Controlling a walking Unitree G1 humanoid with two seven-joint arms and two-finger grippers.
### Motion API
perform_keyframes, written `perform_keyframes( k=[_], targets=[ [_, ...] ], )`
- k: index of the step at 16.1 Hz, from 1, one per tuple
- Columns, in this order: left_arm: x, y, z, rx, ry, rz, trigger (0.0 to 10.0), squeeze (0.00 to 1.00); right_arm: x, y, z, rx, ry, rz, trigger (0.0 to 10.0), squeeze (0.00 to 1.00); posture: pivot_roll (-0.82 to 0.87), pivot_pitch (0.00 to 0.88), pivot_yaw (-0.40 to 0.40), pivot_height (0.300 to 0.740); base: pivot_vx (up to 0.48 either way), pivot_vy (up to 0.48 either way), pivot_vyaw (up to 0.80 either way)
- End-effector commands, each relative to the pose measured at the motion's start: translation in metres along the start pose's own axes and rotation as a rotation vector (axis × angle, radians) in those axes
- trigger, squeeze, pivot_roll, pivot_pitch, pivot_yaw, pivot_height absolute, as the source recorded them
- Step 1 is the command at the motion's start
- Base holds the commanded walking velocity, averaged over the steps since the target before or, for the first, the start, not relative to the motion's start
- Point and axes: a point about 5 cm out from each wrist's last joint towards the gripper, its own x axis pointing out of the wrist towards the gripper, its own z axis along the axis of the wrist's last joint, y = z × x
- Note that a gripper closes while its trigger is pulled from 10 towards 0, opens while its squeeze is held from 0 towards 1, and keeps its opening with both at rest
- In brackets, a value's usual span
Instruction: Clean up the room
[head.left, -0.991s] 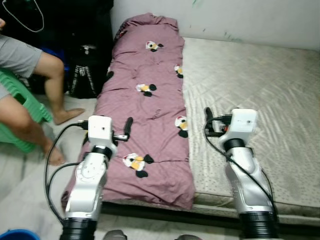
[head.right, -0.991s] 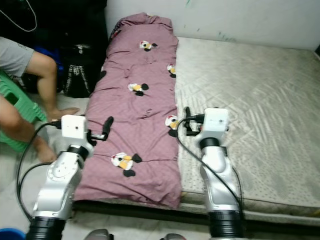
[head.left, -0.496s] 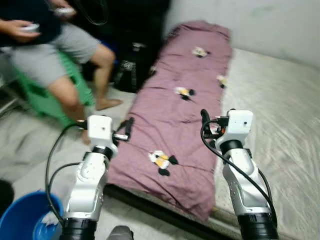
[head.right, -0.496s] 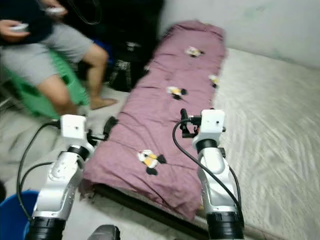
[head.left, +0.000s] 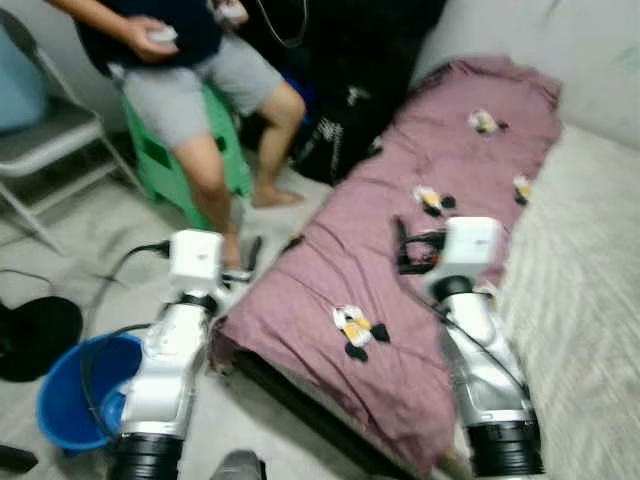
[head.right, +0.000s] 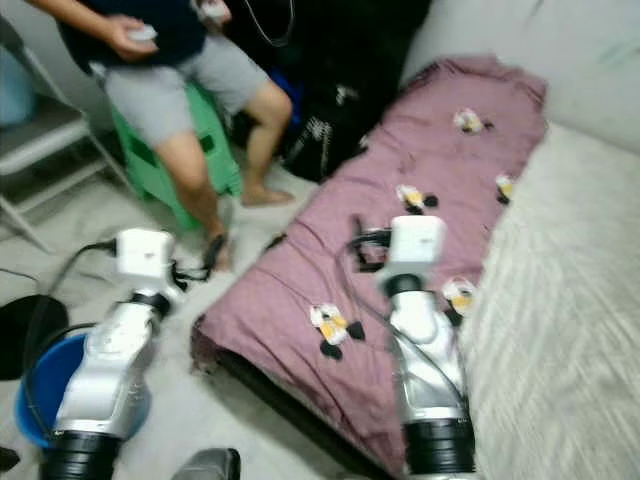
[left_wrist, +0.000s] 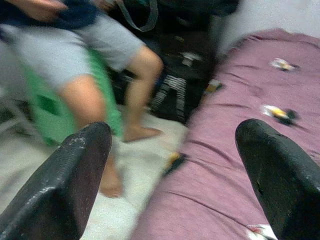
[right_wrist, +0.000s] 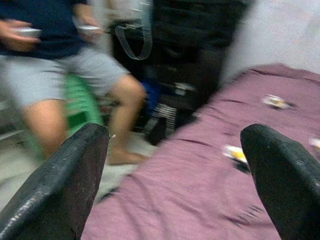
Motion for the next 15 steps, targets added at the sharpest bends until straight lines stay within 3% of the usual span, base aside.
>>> perform_keyframes(
  k=[1, 15],
  targets=[
    [0.0013, -0.0091, 0.0015, -0.014, -0.010, -0.025, 10.0, 0.00, -0.0018, -0.0121, -0.0018, -0.011, 0.006, -0.030, 10.0, 0.00, -0.03, 0.000, -0.059, 0.740, 0.000, 0.000, 0.80],
    [0.0024, -0.0100, 0.0015, -0.014, -0.009, -0.032, 10.0, 0.00, -0.0019, -0.0096, -0.0025, -0.007, 0.006, -0.015, 10.0, 0.00, -0.03, 0.000, -0.059, 0.740, 0.000, 0.000, 0.80]
  ],
)
